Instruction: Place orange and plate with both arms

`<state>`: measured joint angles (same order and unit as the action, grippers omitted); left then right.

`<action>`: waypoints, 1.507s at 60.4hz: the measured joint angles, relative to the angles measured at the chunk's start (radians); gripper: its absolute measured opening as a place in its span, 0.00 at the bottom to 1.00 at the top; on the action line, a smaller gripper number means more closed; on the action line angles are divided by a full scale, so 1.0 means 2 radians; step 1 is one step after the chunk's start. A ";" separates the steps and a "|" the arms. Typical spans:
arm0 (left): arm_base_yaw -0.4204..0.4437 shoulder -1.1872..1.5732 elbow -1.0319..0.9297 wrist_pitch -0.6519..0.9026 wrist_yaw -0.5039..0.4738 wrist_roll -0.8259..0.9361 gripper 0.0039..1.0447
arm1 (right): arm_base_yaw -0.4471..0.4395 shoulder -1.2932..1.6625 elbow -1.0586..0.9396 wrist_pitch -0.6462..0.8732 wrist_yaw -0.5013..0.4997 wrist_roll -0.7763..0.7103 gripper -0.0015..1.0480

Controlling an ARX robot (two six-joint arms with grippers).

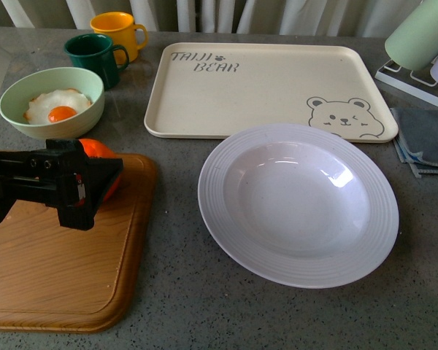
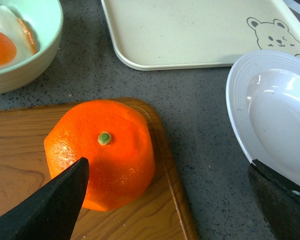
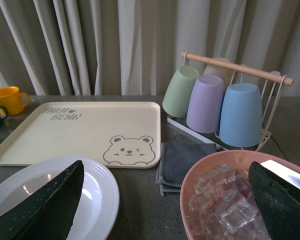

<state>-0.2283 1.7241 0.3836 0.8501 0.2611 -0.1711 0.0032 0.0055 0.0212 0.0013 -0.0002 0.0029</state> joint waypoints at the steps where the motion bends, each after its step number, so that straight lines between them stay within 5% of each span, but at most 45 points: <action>1: 0.001 0.001 0.002 0.000 0.000 0.001 0.92 | 0.000 0.000 0.000 0.000 0.000 0.000 0.91; 64: 0.007 0.100 0.049 0.030 -0.050 0.045 0.91 | 0.000 0.000 0.000 0.000 0.000 0.000 0.91; 76: 0.009 0.110 0.049 0.039 -0.051 0.045 0.67 | 0.000 0.000 0.000 0.000 0.000 0.000 0.91; 91: 0.013 0.108 0.045 0.043 -0.052 0.046 0.62 | 0.000 0.000 0.000 0.000 0.000 0.000 0.91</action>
<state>-0.2028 1.9404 0.4728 0.9352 0.1566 -0.0792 0.0032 0.0055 0.0212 0.0013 0.0002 0.0029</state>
